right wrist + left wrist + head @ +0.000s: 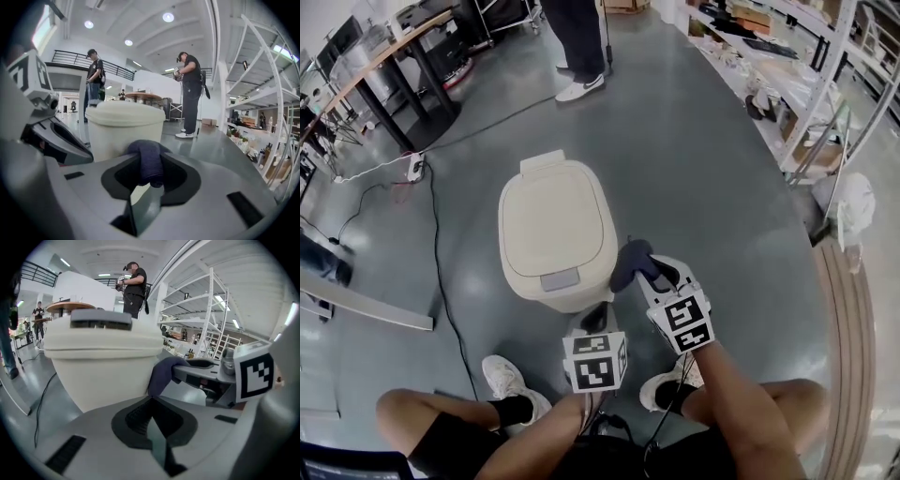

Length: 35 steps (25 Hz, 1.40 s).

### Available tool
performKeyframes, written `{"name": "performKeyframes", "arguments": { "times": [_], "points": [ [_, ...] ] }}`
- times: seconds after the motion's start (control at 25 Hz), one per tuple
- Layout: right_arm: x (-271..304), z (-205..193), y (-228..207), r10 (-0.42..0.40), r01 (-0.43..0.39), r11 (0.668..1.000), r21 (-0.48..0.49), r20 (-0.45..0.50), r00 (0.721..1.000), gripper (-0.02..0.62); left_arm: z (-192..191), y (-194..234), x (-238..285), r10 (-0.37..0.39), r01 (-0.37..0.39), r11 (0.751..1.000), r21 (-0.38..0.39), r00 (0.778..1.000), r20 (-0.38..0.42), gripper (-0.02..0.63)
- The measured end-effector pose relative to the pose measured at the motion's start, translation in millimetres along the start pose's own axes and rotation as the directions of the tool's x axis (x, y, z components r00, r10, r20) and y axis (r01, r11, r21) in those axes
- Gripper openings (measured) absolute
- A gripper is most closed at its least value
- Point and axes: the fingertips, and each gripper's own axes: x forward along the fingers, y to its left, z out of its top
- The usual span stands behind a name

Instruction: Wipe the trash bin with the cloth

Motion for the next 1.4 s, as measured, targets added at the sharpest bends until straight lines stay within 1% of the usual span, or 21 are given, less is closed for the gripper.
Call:
{"name": "performKeyframes", "arguments": {
  "times": [0.12,0.24,0.4,0.56,0.8,1.08,1.4],
  "points": [
    [-1,25,5,0.034,-0.033,0.999,-0.014,0.065,0.997,0.098,17,-5,-8,0.014,-0.014,1.000,0.000,0.999,0.033,-0.003],
    [1,39,9,0.051,-0.052,0.999,0.002,0.108,0.993,0.098,32,-12,-13,0.007,-0.007,1.000,-0.006,0.997,0.072,-0.002],
    [5,31,7,0.075,-0.079,0.996,0.031,0.111,0.991,0.098,39,-21,-11,0.009,-0.010,1.000,0.008,0.994,0.110,-0.003],
    [13,26,9,0.099,-0.105,0.993,0.047,0.124,0.987,0.098,35,-20,-3,0.022,-0.024,1.000,0.017,0.993,0.119,-0.003],
    [29,6,3,0.129,-0.138,0.988,0.064,0.133,0.983,0.098,11,-19,17,0.035,-0.037,0.999,0.025,0.996,0.085,-0.002],
    [53,-36,1,0.172,-0.183,0.977,0.108,0.110,0.979,0.098,-24,-20,47,0.031,-0.032,0.999,0.020,0.998,0.046,-0.003],
    [73,-82,9,0.188,-0.200,0.964,0.174,0.080,0.979,0.098,-54,-16,75,0.031,-0.031,0.999,0.022,0.999,-0.006,-0.003]
  ]
}}
